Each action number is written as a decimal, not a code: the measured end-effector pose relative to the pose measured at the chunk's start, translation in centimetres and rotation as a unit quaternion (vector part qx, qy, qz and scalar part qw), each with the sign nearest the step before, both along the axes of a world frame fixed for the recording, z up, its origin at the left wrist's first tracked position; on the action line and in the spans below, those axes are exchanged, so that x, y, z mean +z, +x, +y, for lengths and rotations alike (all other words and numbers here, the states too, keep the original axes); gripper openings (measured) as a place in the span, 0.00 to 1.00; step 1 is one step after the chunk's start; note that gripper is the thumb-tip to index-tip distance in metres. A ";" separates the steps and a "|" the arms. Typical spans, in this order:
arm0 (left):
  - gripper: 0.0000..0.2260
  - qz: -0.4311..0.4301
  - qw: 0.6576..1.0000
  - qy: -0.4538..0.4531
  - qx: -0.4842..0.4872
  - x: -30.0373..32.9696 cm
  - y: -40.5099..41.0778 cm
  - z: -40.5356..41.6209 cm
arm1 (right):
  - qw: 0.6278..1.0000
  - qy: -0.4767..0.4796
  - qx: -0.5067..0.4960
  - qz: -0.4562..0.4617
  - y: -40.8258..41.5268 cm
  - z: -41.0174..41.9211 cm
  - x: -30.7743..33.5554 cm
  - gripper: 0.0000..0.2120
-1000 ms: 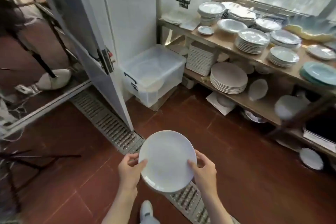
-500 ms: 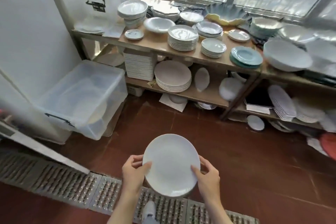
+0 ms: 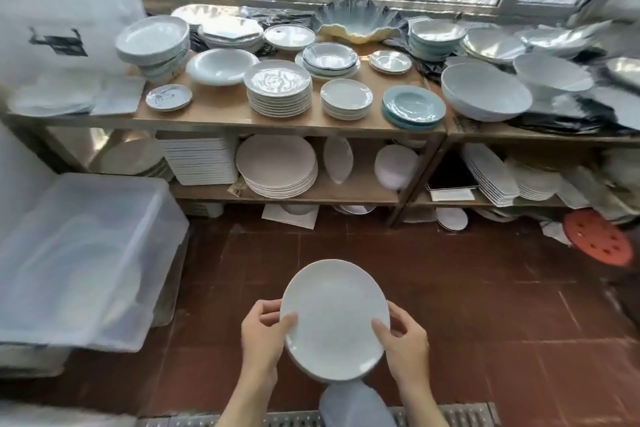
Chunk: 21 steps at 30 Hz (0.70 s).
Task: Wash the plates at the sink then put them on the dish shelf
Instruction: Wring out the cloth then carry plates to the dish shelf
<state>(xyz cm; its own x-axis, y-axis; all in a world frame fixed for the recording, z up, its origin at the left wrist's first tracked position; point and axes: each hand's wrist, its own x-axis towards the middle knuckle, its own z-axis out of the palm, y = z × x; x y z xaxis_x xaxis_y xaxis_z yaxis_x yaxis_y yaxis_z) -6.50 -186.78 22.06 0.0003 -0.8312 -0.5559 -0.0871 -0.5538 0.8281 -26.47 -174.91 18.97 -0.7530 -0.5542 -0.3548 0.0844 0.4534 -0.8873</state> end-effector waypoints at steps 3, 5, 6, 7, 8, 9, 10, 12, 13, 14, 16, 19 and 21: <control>0.10 -0.006 1.000 0.002 -0.005 -0.7 -3.1 -3.0 | 1.000 0.000 -0.009 0.001 -3.0 -2.8 -0.2 0.19; 0.10 -0.011 1.000 0.004 -0.004 -1.1 -5.5 -5.2 | 1.000 -0.004 -0.002 0.003 -5.4 -5.3 -0.3 0.19; 0.10 -0.010 1.000 0.003 -0.002 -1.2 -6.7 -6.5 | 1.000 -0.005 0.002 0.003 -6.8 -6.7 -0.3 0.20; 0.10 -0.010 1.000 0.003 0.001 -1.0 -8.0 -7.7 | 1.000 -0.004 0.008 0.002 -8.2 -8.1 -0.2 0.20; 0.10 -0.013 1.000 0.003 0.004 -0.9 -9.3 -8.9 | 1.000 -0.001 0.015 0.001 -9.6 -9.4 0.0 0.19; 0.10 -0.015 1.000 0.004 0.007 -0.6 -10.6 -10.1 | 1.000 -0.001 0.022 0.001 -11.1 -10.8 0.2 0.19; 0.10 -0.015 1.000 0.003 0.011 -0.1 -12.0 -11.2 | 1.000 -0.003 0.029 0.003 -12.6 -12.1 0.6 0.19; 0.10 -0.013 1.000 0.002 0.016 0.8 -14.6 -13.5 | 0.999 -0.014 0.038 0.007 -15.4 -14.7 1.3 0.19; 0.10 -0.011 1.000 -0.003 0.018 1.3 -15.9 -14.7 | 0.999 -0.021 0.040 0.008 -16.6 -16.0 1.7 0.19; 0.09 -0.010 1.000 -0.010 0.018 1.7 -17.2 -15.9 | 0.999 -0.029 0.039 0.006 -17.9 -17.3 2.1 0.19; 0.09 -0.010 1.000 -0.023 0.015 2.4 -19.6 -18.1 | 0.999 -0.040 0.028 0.001 -20.1 -19.5 2.5 0.19; 0.10 -0.009 0.999 -0.027 0.015 2.9 -22.3 -20.9 | 0.999 -0.046 0.023 -0.002 -22.6 -21.9 3.1 0.19; 0.10 -0.006 1.000 -0.025 0.015 3.1 -23.8 -22.5 | 0.999 -0.048 0.024 0.003 -24.0 -23.4 3.5 0.18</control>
